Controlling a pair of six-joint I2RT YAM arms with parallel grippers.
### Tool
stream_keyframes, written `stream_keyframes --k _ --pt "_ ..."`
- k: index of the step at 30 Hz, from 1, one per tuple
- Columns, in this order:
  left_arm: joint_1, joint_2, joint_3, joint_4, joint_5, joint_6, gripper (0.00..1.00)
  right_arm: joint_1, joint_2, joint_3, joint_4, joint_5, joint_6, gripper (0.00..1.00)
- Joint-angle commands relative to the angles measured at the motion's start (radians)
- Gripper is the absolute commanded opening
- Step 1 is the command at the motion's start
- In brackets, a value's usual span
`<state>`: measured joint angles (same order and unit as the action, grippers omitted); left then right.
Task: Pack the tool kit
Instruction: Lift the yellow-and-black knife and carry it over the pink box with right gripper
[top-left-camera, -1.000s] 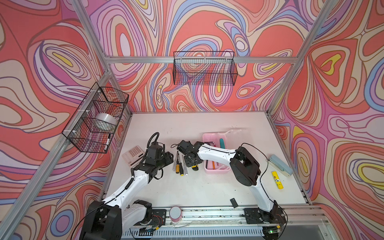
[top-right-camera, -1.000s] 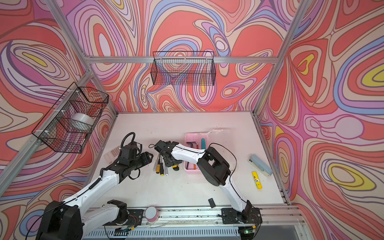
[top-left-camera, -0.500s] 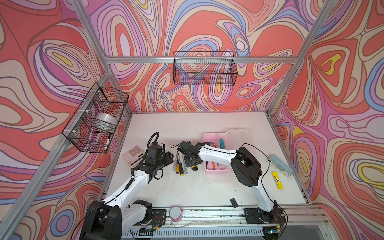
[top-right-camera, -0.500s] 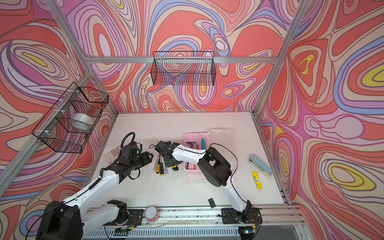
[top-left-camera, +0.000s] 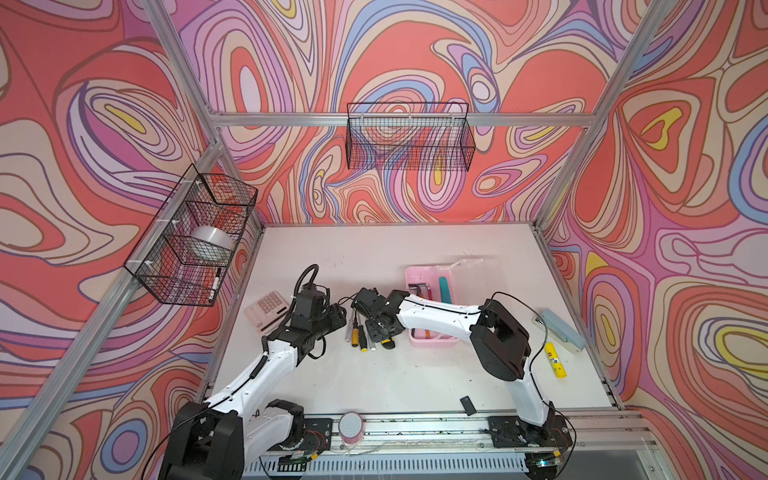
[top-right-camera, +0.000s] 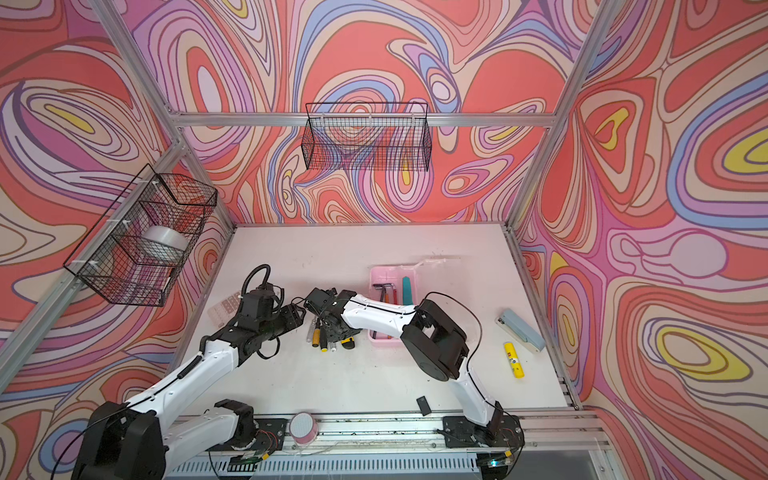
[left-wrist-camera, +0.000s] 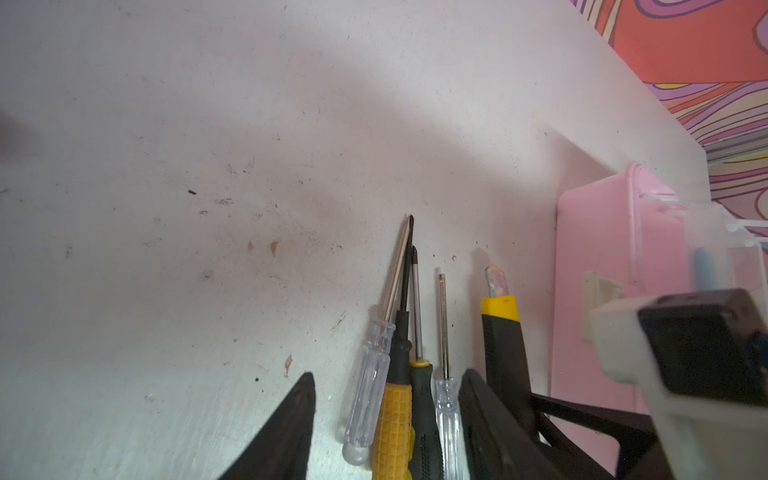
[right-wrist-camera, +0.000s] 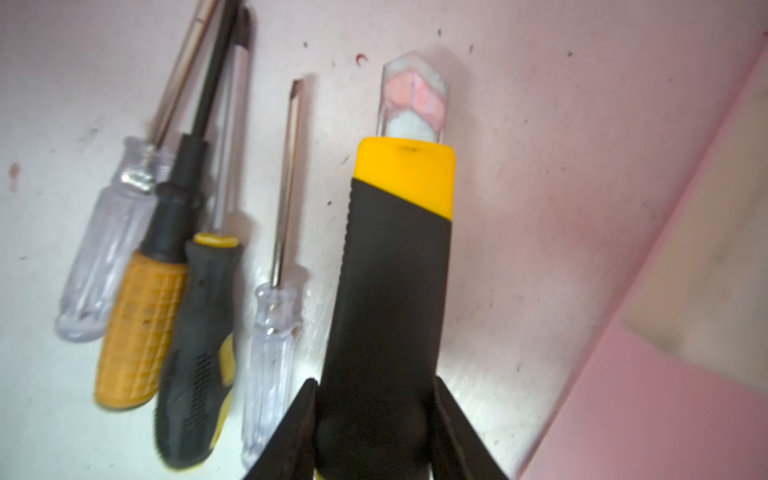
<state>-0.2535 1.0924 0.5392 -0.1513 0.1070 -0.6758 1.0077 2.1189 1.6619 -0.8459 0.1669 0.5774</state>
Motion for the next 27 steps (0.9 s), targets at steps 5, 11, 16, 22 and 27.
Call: stream_keyframes --k 5,11,16,22,27 --pt "0.007 -0.043 0.042 -0.071 -0.077 0.032 0.56 0.052 -0.11 -0.009 -0.067 0.029 0.017 0.34" --pt "0.007 -0.048 0.039 -0.07 -0.066 0.023 0.56 0.067 -0.222 -0.055 -0.103 0.086 0.062 0.34" --pt "0.008 -0.044 0.037 -0.067 -0.058 0.021 0.56 0.062 -0.32 -0.086 -0.165 0.188 0.081 0.34" --pt "0.007 -0.023 0.045 -0.047 -0.038 0.012 0.56 -0.052 -0.413 -0.153 -0.184 0.243 0.04 0.34" --pt "0.007 -0.016 0.051 -0.044 -0.041 0.012 0.56 -0.204 -0.456 -0.235 -0.123 0.239 -0.03 0.34"
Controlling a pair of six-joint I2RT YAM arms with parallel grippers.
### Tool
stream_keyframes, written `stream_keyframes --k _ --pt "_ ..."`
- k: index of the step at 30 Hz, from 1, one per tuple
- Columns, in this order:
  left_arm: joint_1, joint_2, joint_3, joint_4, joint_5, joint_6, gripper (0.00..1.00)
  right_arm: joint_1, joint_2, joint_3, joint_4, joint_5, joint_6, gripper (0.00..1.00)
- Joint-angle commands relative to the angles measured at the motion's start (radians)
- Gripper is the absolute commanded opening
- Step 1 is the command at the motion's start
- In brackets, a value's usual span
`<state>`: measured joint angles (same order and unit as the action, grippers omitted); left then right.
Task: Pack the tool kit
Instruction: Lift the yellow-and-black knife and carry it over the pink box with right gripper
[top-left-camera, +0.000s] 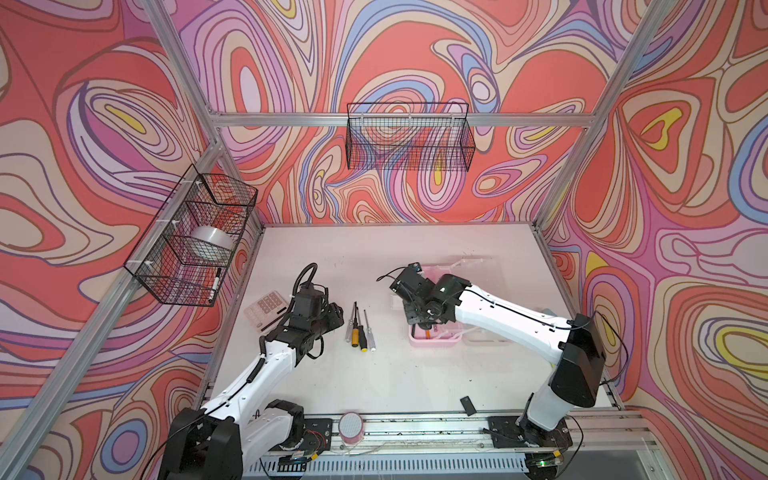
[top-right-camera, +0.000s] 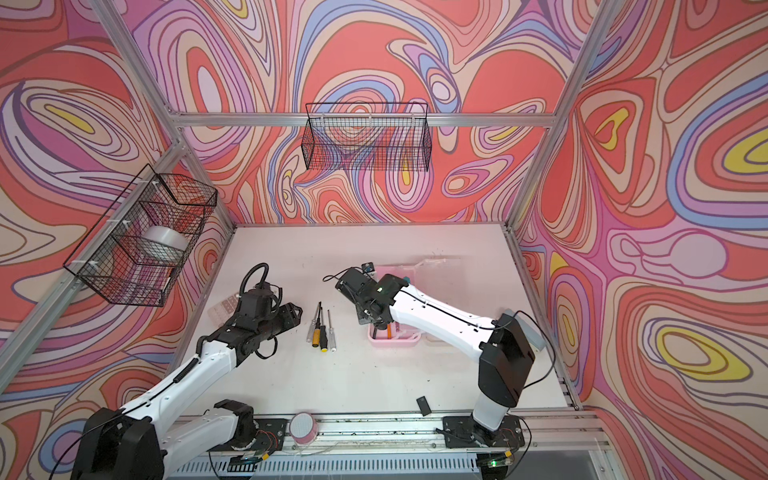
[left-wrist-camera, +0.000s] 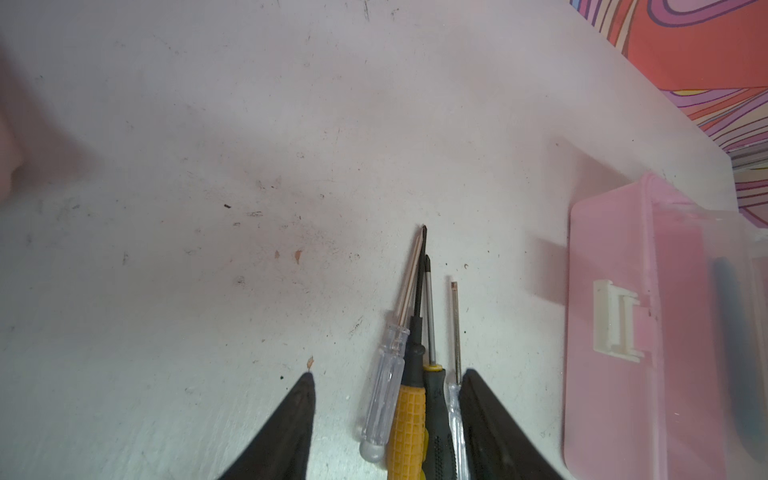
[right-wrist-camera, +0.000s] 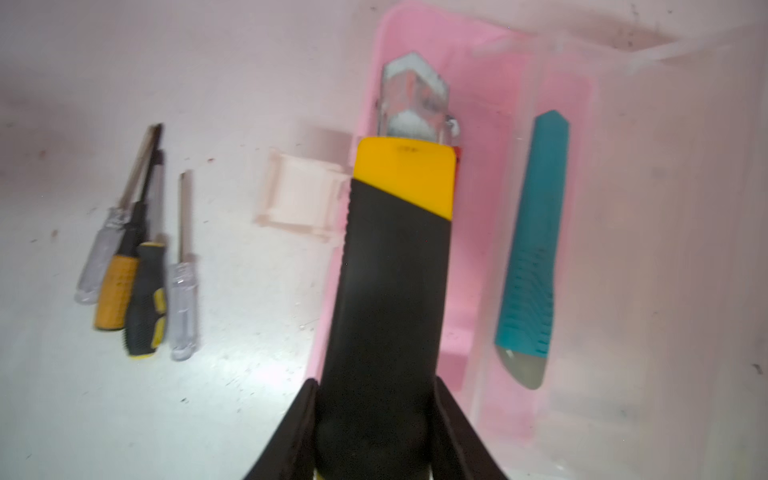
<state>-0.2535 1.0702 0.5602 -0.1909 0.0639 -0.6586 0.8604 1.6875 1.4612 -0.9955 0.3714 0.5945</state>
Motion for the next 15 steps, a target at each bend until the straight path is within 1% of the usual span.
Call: stream_keyframes --k 1,7,12,15 --pt "0.007 0.009 0.031 -0.003 0.001 -0.006 0.56 -0.09 -0.025 -0.044 0.039 0.028 -0.065 0.34" --pt "0.007 0.028 0.04 -0.006 -0.005 -0.001 0.56 -0.193 0.01 -0.052 0.051 0.06 -0.133 0.34" --pt "0.007 0.046 0.04 0.001 -0.004 -0.001 0.56 -0.228 0.032 -0.061 0.05 0.065 -0.134 0.34" --pt "0.007 0.053 0.039 0.008 0.0 -0.003 0.56 -0.231 0.049 -0.071 0.051 0.085 -0.12 0.35"
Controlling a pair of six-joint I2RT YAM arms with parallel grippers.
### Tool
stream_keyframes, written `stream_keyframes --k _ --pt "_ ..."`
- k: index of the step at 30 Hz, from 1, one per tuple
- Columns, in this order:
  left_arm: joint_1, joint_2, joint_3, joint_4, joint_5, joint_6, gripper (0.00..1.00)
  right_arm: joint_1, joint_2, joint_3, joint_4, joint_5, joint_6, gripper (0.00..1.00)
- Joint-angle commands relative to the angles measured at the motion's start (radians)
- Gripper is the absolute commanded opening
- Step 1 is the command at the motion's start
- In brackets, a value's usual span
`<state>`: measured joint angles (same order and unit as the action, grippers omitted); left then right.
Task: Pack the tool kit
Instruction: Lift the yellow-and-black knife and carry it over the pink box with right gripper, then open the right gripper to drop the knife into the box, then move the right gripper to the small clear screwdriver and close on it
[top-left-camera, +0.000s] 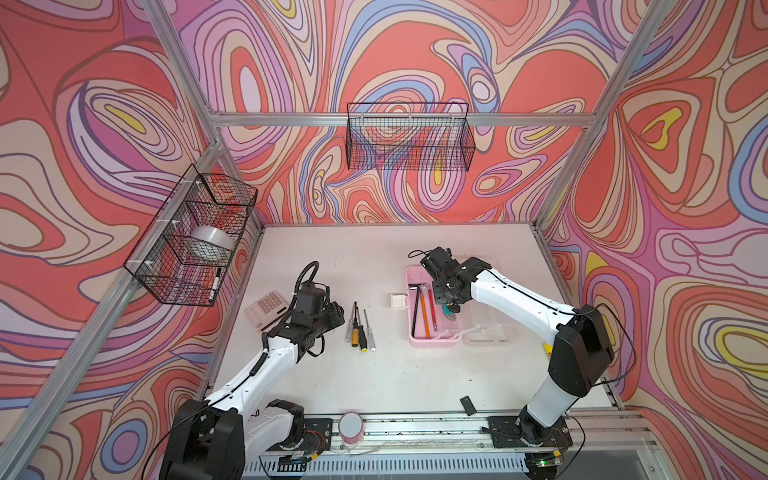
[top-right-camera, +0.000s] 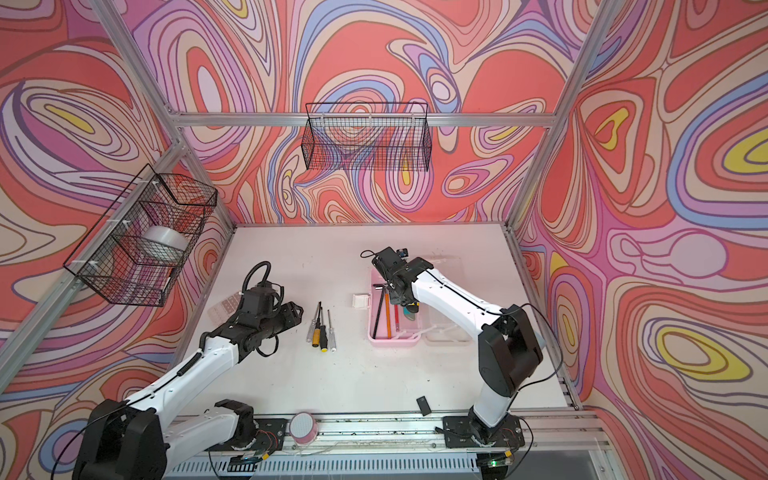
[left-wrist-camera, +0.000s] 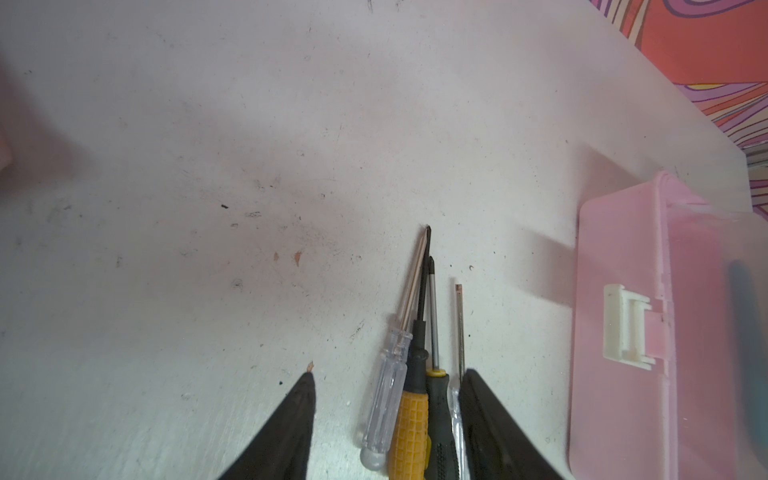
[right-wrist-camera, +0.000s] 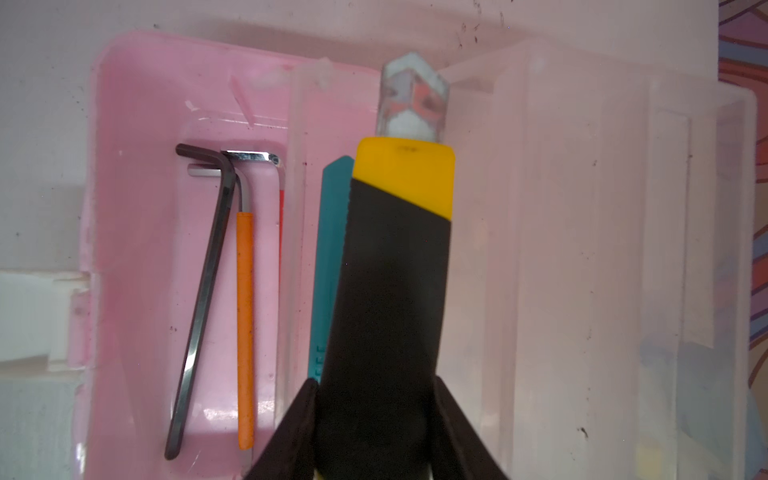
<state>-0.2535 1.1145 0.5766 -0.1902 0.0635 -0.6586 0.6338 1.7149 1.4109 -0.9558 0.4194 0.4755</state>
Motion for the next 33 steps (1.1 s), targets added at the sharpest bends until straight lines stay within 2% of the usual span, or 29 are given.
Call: stream_keyframes --k 1,7,11,15,22,25,27,30,33 --pt "0.007 0.014 0.023 0.01 0.003 -0.003 0.56 -0.006 0.029 -0.022 0.012 0.041 0.002 0.36" --pt "0.008 0.026 0.028 0.015 0.012 0.004 0.56 -0.005 0.042 -0.011 -0.008 0.081 0.033 0.45" --pt "0.008 0.028 0.031 0.015 0.015 0.004 0.56 -0.006 0.031 -0.004 -0.014 0.075 0.042 0.59" --pt "0.008 0.031 0.026 0.026 0.023 0.001 0.56 -0.006 -0.004 0.002 -0.003 0.053 0.036 0.59" --pt "0.007 0.049 0.022 0.016 0.04 0.002 0.56 0.015 -0.095 0.023 0.046 -0.062 0.017 0.54" --pt "0.005 0.041 0.026 -0.013 0.049 0.007 0.55 0.088 -0.109 0.052 0.059 -0.067 0.03 0.54" --pt "0.004 0.028 0.034 -0.047 0.05 0.013 0.56 0.186 -0.097 0.079 0.085 -0.059 0.058 0.54" --pt "0.0 0.002 0.035 -0.067 0.043 0.017 0.56 0.296 -0.033 0.132 0.109 -0.062 0.09 0.54" --pt "-0.004 -0.026 0.033 -0.125 0.034 0.018 0.55 0.354 0.042 0.168 0.132 -0.096 0.108 0.52"
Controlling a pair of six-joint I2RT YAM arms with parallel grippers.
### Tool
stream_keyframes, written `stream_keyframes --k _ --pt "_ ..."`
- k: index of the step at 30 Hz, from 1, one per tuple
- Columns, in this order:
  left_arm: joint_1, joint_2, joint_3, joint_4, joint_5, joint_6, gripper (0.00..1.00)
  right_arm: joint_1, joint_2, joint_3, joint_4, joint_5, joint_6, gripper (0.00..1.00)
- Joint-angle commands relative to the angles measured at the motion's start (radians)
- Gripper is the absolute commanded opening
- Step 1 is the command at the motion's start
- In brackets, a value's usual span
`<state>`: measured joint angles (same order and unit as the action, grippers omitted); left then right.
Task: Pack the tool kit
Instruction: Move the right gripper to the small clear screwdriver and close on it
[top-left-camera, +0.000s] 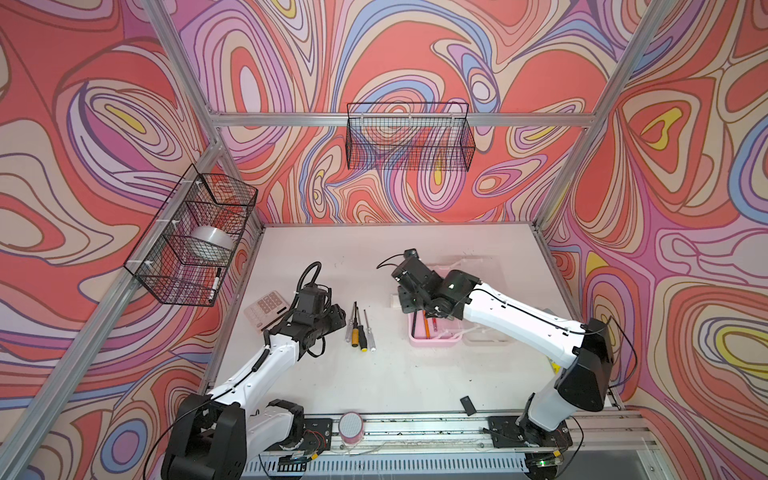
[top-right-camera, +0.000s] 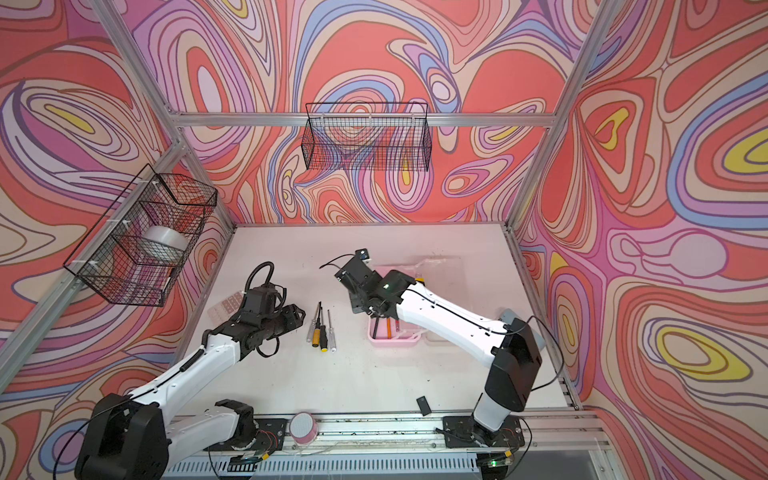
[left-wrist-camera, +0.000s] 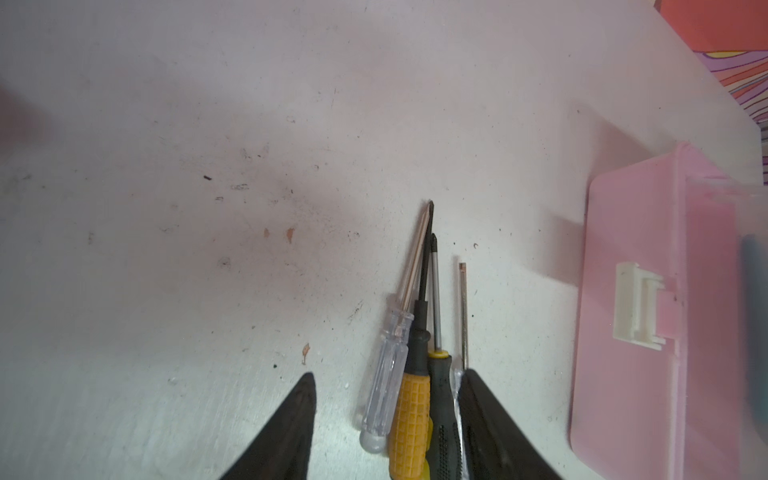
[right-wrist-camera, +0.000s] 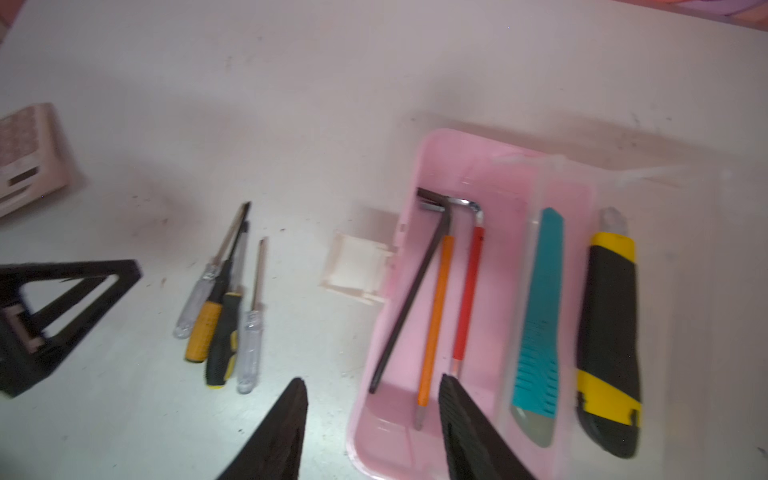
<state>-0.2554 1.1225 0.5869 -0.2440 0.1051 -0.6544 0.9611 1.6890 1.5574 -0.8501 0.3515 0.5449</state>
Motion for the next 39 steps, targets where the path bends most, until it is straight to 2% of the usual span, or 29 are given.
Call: stream_keyframes --k 1,11,23,30,39 --pt "-0.005 -0.043 0.018 -0.079 -0.009 0.012 0.55 0.039 0.076 0.027 0.038 -0.044 0.039 0.51" --pt "-0.006 -0.141 -0.106 -0.077 0.064 -0.031 0.55 0.074 0.277 0.039 0.128 -0.16 0.053 0.46" --pt "-0.006 -0.161 -0.147 -0.052 0.1 -0.039 0.55 0.079 0.37 0.033 0.17 -0.228 0.074 0.46" --pt "-0.006 -0.15 -0.137 -0.036 0.101 -0.033 0.55 0.079 0.401 0.037 0.173 -0.233 0.082 0.39" --pt "-0.007 -0.128 -0.121 -0.028 0.103 -0.027 0.55 0.079 0.444 0.056 0.171 -0.241 0.081 0.38"
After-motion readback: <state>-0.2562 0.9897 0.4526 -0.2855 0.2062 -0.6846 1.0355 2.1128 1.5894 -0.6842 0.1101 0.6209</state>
